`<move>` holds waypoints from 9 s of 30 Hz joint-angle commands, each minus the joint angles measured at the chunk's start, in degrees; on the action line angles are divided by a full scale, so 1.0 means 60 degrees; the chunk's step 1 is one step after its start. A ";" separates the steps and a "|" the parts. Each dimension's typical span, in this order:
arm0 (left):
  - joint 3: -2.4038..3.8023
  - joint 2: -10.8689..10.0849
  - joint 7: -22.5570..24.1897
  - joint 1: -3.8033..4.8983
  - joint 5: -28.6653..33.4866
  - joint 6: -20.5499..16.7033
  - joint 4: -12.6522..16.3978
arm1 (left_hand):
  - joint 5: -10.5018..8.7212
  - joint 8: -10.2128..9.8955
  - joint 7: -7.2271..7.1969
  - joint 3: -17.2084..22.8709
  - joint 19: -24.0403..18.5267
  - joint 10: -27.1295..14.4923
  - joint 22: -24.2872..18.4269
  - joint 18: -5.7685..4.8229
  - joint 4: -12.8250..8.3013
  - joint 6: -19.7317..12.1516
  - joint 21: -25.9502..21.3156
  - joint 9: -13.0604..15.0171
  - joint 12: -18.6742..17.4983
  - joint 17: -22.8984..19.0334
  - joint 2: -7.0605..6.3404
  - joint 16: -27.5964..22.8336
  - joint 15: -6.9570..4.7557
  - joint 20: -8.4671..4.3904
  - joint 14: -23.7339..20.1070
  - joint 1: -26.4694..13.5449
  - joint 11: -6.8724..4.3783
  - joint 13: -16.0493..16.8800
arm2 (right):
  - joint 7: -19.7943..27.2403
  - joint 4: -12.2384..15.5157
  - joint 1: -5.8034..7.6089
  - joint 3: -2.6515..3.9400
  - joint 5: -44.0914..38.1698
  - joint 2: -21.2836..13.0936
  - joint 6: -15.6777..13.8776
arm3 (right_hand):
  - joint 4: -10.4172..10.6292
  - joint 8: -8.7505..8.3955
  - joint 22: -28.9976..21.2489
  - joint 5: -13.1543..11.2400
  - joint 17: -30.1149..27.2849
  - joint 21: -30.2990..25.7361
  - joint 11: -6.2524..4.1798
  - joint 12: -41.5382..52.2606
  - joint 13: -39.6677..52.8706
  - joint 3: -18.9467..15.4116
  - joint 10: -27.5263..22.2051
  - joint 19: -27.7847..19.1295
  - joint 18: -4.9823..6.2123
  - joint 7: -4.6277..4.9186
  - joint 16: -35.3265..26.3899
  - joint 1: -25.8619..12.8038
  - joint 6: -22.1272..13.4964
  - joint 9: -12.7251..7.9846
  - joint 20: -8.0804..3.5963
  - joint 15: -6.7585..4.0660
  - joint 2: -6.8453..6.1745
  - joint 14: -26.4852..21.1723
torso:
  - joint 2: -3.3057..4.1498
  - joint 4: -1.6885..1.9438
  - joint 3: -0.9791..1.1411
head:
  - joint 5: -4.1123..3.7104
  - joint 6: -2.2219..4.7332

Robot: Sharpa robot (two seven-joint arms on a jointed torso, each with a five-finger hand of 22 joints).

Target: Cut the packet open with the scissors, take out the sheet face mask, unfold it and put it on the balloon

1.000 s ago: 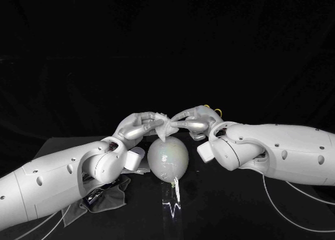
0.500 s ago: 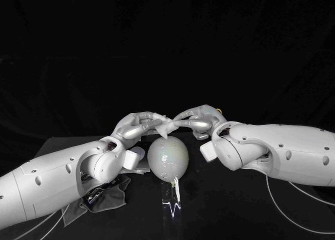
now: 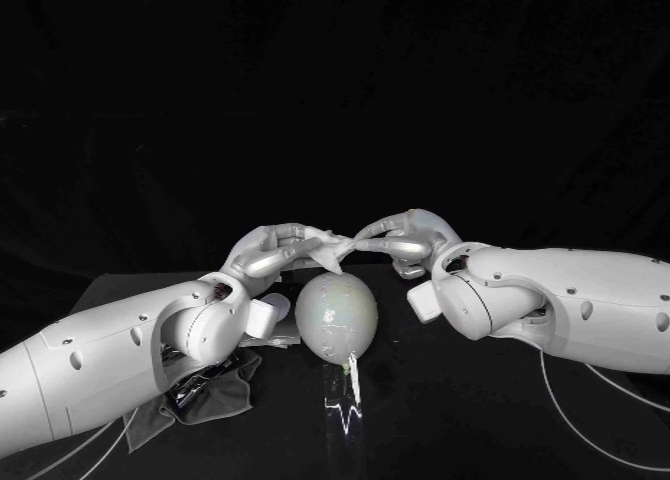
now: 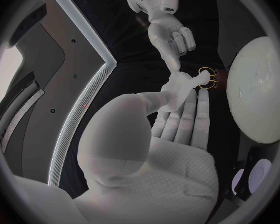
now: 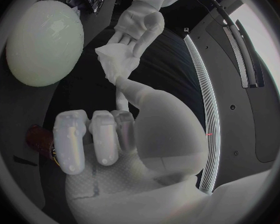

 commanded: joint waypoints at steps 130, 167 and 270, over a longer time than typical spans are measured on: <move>0.0017 -0.0710 -0.1159 0.0008 -0.0160 0.4066 0.0417 | 0.0033 -0.3930 -0.0883 0.1639 0.0372 0.3548 0.0858 0.0152 -0.1507 -0.2190 0.1913 -0.1183 0.0218 0.0602 0.0161 -0.0079 -0.0673 -0.0660 0.1959 -0.0442 -0.0855 0.0055 | 0.1798 -0.0678 -0.0136 0.0044 -0.3797 0.0177 0.2390 | 0.0033 -0.1733 0.2335 0.0048 0.2517 -0.0444 0.0762 -0.0754 0.2086 -0.0679 0.0548 0.0672 0.0070 0.0873 0.0038 -0.0489 -0.1674 -0.0521 0.0537 0.0631 -0.0656 0.0998 | -0.0002 -0.0004 -0.0001 | -0.0184 -0.0037; 0.0016 -0.0802 -0.1237 0.0008 -0.0634 0.4222 0.0420 | 0.0032 -0.3663 -0.0649 0.2038 0.0319 0.3483 0.0852 0.0167 -0.1584 -0.1494 0.1948 -0.1024 0.0401 0.0766 0.0222 -0.0112 -0.0665 -0.0621 0.1933 -0.0715 -0.0851 0.0090 | 0.1401 -0.0382 -0.0136 0.0038 -0.2793 -0.0178 0.3396 | 0.0663 -0.1891 0.2387 0.0089 0.2517 -0.0304 0.0656 -0.0546 0.2182 -0.1170 0.0666 0.0765 0.0034 0.0728 0.0038 -0.0907 -0.0971 -0.0789 0.0518 0.0557 -0.0521 0.0998 | 0.0004 0.0006 0.0005 | -0.0155 -0.0131; 0.0010 -0.0852 -0.1223 0.0015 -0.3032 0.0676 0.0103 | 0.0040 -0.3732 0.0827 -0.1416 -0.1360 -0.0880 -0.0015 -0.0170 -0.1707 -0.0561 0.0540 -0.0911 0.0767 0.1868 -0.1141 0.1212 0.0358 0.0123 -0.1840 -0.0725 0.0319 0.0128 | 0.1251 0.0005 -0.0193 0.0028 0.1992 -0.0552 0.3428 | 0.0688 -0.0407 0.2512 0.0047 0.2517 0.0035 -0.0079 0.0051 0.2510 -0.0755 0.1014 0.0988 -0.0062 -0.0087 0.0038 0.0067 0.0195 -0.0110 -0.0109 -0.0100 0.0326 0.0998 | 0.0000 0.0000 0.0001 | -0.0139 -0.0128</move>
